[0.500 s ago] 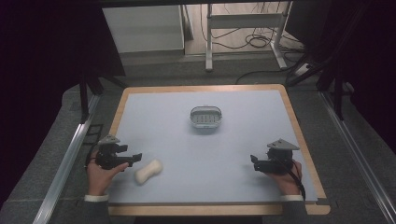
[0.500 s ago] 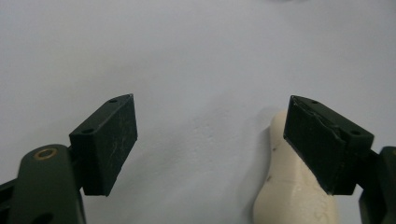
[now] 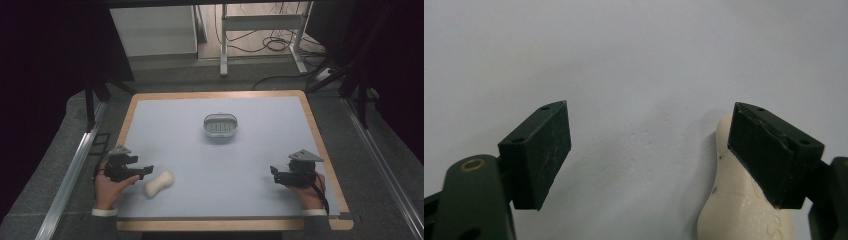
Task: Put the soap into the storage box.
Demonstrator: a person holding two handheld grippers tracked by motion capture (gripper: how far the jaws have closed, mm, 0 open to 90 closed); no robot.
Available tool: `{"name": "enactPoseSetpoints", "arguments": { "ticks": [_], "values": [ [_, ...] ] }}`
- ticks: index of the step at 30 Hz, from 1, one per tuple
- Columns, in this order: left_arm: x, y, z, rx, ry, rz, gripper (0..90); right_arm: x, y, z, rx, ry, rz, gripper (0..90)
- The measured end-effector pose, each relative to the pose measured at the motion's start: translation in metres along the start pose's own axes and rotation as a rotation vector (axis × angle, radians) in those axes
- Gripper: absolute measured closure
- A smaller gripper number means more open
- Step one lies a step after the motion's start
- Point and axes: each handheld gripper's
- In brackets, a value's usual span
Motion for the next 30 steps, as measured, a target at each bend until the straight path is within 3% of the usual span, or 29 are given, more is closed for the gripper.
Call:
{"name": "enactPoseSetpoints", "arguments": {
  "ticks": [6,16,19,30],
  "values": [
    [-0.001,-0.003,0.001,-0.003,-0.006,0.014,17.9,0.002,0.003,0.0,0.001,0.001,0.002,5.9],
    [0.0,-0.006,0.002,-0.023,0.003,0.046,17.0,-0.001,0.001,0.002,0.022,-0.039,0.055,6.0],
    [0.0,-0.006,0.007,-0.028,0.034,0.038,15.6,-0.002,-0.002,0.001,0.027,-0.047,0.061,6.0],
    [-0.01,-0.02,0.022,0.041,0.138,0.014,17.5,-0.007,-0.007,0.004,0.036,-0.066,0.032,6.6]
  ]
}}
Point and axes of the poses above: each handheld gripper's, and its own axes: x roughly forward along the jaws, z roughly out of its top, y roughly to its left, and after that the axes turned 13 degrees about -z, right-handed
